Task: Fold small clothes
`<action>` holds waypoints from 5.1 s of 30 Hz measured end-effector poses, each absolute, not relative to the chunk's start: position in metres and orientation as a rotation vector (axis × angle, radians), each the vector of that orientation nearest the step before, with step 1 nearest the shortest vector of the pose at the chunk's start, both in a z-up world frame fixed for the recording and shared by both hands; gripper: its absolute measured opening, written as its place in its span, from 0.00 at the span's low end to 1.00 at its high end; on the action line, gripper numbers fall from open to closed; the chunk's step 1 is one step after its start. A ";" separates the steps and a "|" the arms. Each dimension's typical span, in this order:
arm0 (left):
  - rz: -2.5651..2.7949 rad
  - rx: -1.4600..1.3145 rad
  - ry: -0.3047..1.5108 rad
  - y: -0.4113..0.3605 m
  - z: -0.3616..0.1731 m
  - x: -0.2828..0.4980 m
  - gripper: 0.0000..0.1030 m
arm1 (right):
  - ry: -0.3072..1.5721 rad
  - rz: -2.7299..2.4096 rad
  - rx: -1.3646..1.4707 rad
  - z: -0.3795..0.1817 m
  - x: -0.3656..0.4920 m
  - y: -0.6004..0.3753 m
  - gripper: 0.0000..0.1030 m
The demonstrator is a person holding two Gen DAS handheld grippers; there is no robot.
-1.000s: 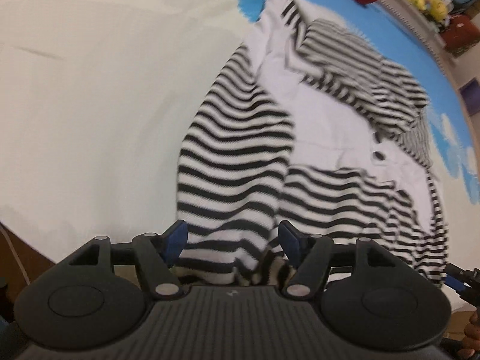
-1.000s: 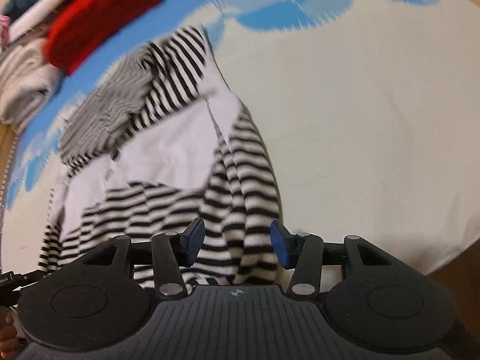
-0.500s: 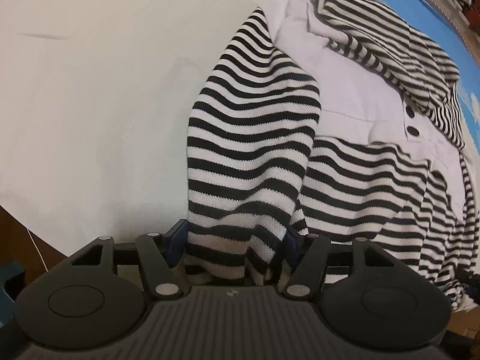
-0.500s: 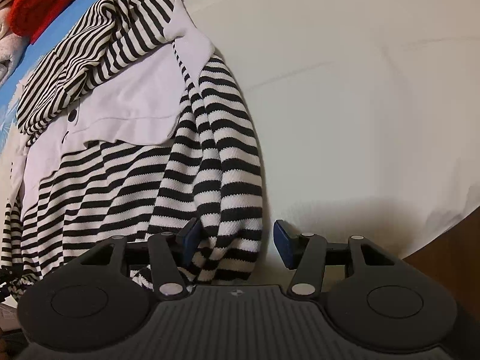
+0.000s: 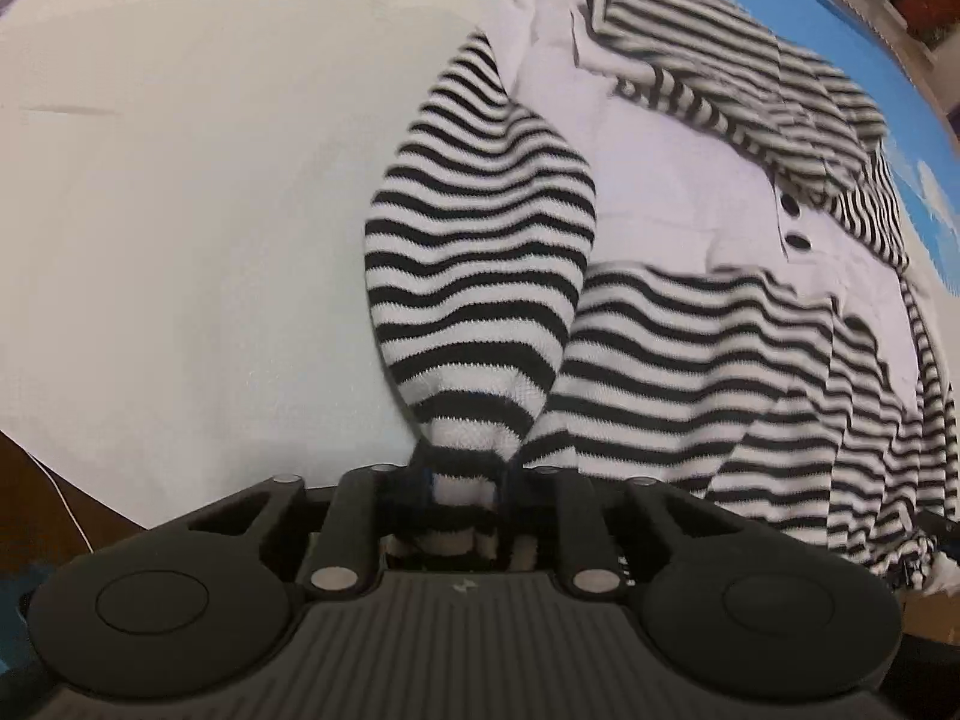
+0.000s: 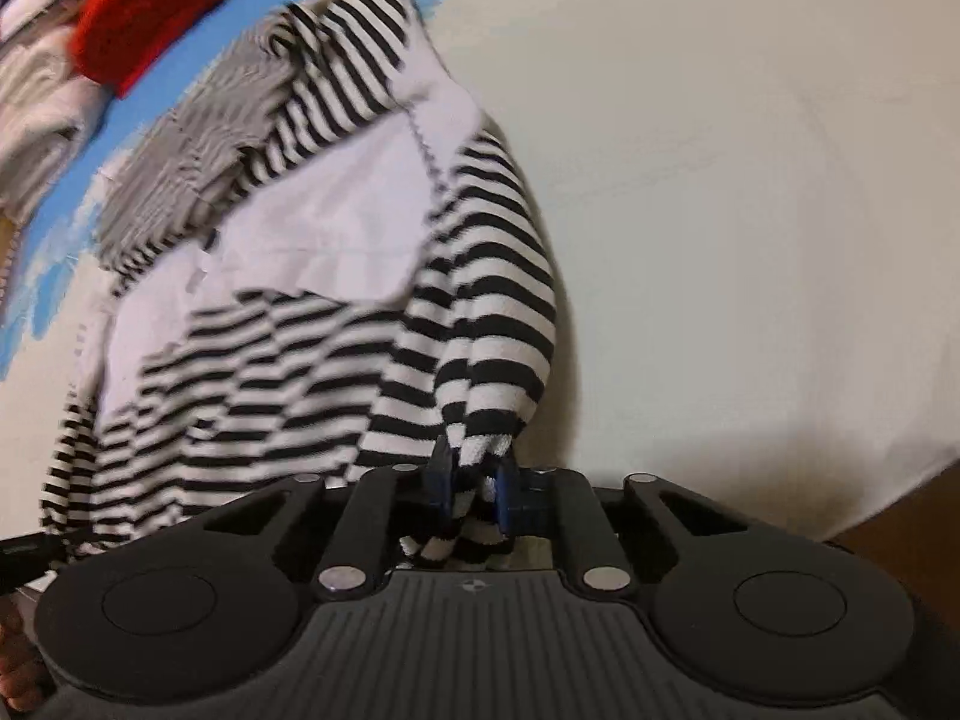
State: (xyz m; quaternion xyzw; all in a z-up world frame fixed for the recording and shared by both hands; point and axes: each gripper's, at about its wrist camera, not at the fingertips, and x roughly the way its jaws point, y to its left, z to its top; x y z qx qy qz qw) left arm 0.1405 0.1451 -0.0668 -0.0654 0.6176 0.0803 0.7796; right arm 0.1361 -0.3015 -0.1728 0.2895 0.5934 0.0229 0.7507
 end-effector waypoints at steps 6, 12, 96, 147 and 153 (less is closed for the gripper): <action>0.166 -0.125 1.333 0.144 -0.067 0.140 0.21 | 1.337 0.051 0.547 -0.177 0.138 -0.292 0.27; 0.168 -0.115 1.333 0.143 -0.068 0.141 0.21 | 1.339 0.052 0.541 -0.179 0.139 -0.290 0.26; 0.173 -0.038 0.987 0.142 -0.044 0.311 0.44 | 0.852 0.123 0.118 -0.148 0.307 -0.275 0.53; 0.140 -0.145 1.275 0.193 -0.036 0.211 0.41 | 1.034 0.094 0.463 -0.148 0.214 -0.351 0.49; 0.195 -0.180 1.324 0.197 -0.049 0.215 0.41 | 1.165 0.122 0.418 -0.174 0.219 -0.340 0.50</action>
